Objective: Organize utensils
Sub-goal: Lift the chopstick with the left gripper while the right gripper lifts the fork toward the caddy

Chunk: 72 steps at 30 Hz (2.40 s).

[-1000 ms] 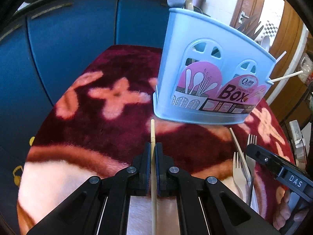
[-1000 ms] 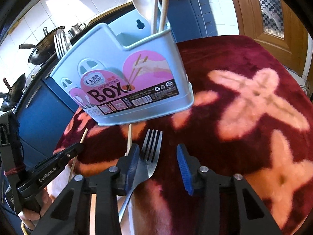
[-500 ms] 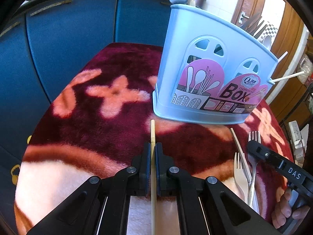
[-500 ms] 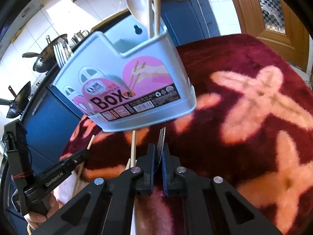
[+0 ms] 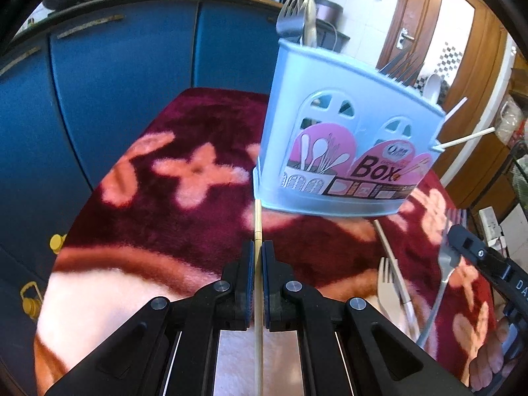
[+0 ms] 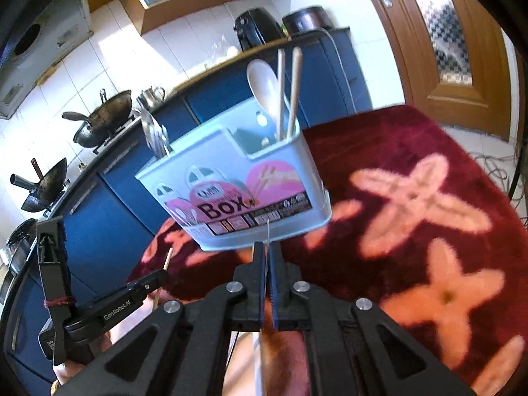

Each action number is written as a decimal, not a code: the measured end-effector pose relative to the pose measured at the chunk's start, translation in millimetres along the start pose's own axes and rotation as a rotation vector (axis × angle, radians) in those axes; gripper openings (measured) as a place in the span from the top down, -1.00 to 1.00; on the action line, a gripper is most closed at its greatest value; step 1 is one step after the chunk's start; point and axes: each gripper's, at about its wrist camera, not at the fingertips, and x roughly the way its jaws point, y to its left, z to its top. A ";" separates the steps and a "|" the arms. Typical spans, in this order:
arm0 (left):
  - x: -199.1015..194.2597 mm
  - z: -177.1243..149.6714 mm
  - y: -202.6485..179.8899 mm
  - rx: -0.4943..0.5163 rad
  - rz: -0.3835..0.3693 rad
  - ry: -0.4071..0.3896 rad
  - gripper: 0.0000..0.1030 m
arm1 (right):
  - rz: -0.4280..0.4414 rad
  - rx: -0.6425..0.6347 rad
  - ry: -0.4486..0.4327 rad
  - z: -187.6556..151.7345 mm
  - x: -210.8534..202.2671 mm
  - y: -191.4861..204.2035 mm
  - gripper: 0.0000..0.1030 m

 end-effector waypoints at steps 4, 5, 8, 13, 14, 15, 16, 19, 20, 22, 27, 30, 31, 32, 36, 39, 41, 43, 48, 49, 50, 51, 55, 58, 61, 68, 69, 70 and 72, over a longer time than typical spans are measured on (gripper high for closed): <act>-14.4 0.9 -2.9 0.006 -0.018 -0.034 0.92 | 0.004 -0.021 -0.057 3.4 -20.0 7.6 0.96; -18.8 1.3 -4.2 0.009 -0.022 -0.044 0.92 | 0.005 -0.029 -0.067 4.6 -23.7 10.3 0.96; -30.3 1.4 -7.3 0.015 -0.035 -0.070 0.92 | -0.013 -0.067 -0.099 6.1 -34.5 18.2 0.96; -40.3 1.2 -8.0 0.017 -0.040 -0.086 0.92 | -0.035 -0.089 -0.008 5.3 -22.4 18.5 0.90; -40.9 1.0 -7.6 0.016 -0.040 -0.087 0.92 | -0.037 -0.084 0.013 3.5 -18.6 16.1 0.75; -41.2 0.6 -7.1 0.015 -0.040 -0.087 0.92 | -0.042 -0.073 0.035 2.2 -13.5 13.3 0.65; -41.5 0.1 -6.8 0.015 -0.039 -0.085 0.92 | -0.037 -0.068 0.055 0.0 -9.0 11.0 0.46; -40.5 -1.1 -6.4 0.013 -0.035 -0.081 0.92 | -0.030 -0.052 0.104 -3.9 6.3 3.4 0.32; -39.6 -1.5 -6.3 0.014 -0.034 -0.078 0.92 | -0.038 -0.052 0.122 -4.9 12.2 1.1 0.31; -38.0 -1.9 -6.0 0.014 -0.032 -0.075 0.92 | -0.045 -0.050 0.146 -6.5 21.4 -2.9 0.31; -32.0 -2.2 -5.8 0.014 -0.030 -0.067 0.92 | -0.027 -0.029 0.207 -8.3 43.4 -10.4 0.31; -26.4 -2.1 -6.3 0.015 -0.032 -0.057 0.92 | -0.025 -0.018 0.229 -7.9 55.5 -13.7 0.31; -25.0 -2.1 -6.3 0.015 -0.032 -0.055 0.92 | -0.021 -0.013 0.234 -7.6 59.3 -14.8 0.31; -23.1 -2.2 -6.5 0.015 -0.034 -0.053 0.92 | -0.015 -0.008 0.240 -7.5 63.0 -15.5 0.32; -18.3 -2.0 -6.8 0.017 -0.034 -0.046 0.92 | 0.010 -0.003 0.251 -6.2 72.1 -17.1 0.44; -15.7 -1.9 -6.8 0.016 -0.034 -0.042 0.92 | 0.015 -0.015 0.242 -6.0 72.1 -16.6 0.86; -14.1 -2.1 -6.8 0.016 -0.034 -0.039 0.92 | 0.011 -0.033 0.215 -7.0 67.0 -14.1 0.89; -13.0 -2.1 -6.8 0.017 -0.034 -0.038 0.92 | -0.011 -0.053 0.184 -6.2 60.7 -9.1 0.89; -13.4 -2.0 -7.1 0.017 -0.031 -0.040 0.92 | -0.098 -0.132 0.095 -2.6 37.4 9.1 0.91; -14.0 -1.8 -7.2 0.016 -0.031 -0.042 0.92 | -0.117 -0.147 0.084 -1.9 33.8 12.8 0.92; -14.6 -1.8 -7.2 0.015 -0.030 -0.044 0.92 | -0.135 -0.164 0.071 -1.7 29.6 17.5 0.92; -15.5 -1.8 -7.3 0.015 -0.030 -0.045 0.92 | -0.145 -0.173 0.064 -1.3 27.3 20.0 0.93; -20.0 -2.1 -8.1 0.017 -0.031 -0.053 0.92 | -0.170 -0.207 0.038 -0.4 18.0 31.6 0.94; -25.1 -2.0 -8.7 0.019 -0.033 -0.063 0.92 | -0.184 -0.219 0.028 -0.1 14.1 36.4 0.94; -29.7 -1.3 -8.7 0.020 -0.034 -0.074 0.92 | -0.185 -0.221 0.014 1.3 8.5 39.0 0.94; -46.3 5.6 -11.9 0.026 -0.050 -0.123 0.92 | -0.190 -0.241 -0.049 5.3 -12.4 47.2 0.95; -49.5 8.0 -12.4 0.025 -0.056 -0.134 0.92 | -0.193 -0.245 -0.063 6.3 -16.3 49.0 0.95; -51.7 9.2 -12.9 0.024 -0.060 -0.140 0.92 | -0.194 -0.249 -0.073 7.2 -19.3 51.2 0.95; -57.8 15.2 -13.7 0.022 -0.072 -0.162 0.92 | -0.194 -0.251 -0.093 10.4 -25.4 53.8 0.95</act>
